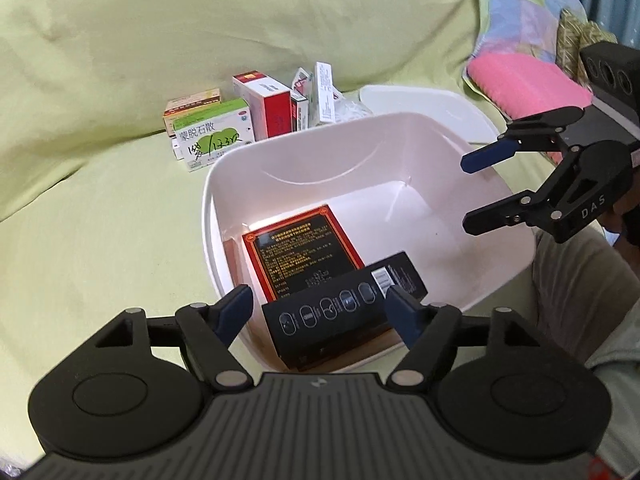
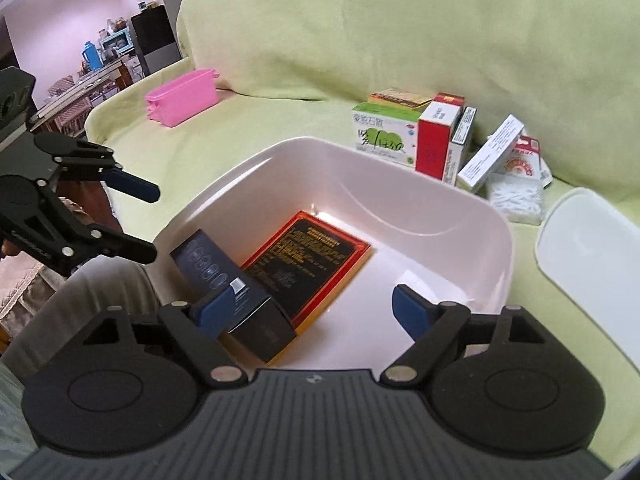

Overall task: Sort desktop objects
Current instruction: 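Open the right gripper to release the black box in the bin, then move the right gripper to the green-and-white box and close on it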

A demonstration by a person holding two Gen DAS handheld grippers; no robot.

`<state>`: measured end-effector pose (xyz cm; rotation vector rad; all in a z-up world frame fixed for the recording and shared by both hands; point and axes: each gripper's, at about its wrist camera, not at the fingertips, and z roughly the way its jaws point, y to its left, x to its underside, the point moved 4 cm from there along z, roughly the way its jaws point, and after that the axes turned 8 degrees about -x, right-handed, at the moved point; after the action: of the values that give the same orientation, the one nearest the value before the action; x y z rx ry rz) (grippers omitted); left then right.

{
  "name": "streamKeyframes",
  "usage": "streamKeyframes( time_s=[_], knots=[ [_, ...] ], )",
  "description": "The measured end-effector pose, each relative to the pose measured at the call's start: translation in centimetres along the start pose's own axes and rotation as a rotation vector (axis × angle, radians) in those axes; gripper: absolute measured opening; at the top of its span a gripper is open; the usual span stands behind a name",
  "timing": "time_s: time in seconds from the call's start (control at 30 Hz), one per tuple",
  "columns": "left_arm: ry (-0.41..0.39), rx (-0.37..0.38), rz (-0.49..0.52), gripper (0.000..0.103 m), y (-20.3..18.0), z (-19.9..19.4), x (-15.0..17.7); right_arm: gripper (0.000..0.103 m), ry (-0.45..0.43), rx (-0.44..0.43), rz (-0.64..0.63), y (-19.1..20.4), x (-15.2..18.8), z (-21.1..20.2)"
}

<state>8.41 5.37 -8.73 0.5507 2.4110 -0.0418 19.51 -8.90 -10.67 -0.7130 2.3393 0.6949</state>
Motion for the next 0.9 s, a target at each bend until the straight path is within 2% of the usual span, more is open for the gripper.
streamKeyframes(
  time_s=[0.23,0.5,0.73,0.9],
  knots=[
    [-0.021,-0.028,-0.001,0.076,0.7,0.0,-1.8,0.086,0.009,0.014,-0.054,-1.0,-1.5,0.5],
    [-0.023,-0.075,0.017,0.076,3.6,1.5,-4.6,0.087,0.011,0.043,-0.13,-3.1,-4.6,1.9],
    [-0.05,-0.134,0.046,0.077,7.3,4.5,-8.1,0.087,0.031,0.07,-0.293,-4.5,-8.7,4.2],
    [-0.081,-0.154,0.116,0.077,10.0,7.9,-11.2,0.087,0.047,0.086,-0.392,-6.3,-12.5,6.7]
  ],
)
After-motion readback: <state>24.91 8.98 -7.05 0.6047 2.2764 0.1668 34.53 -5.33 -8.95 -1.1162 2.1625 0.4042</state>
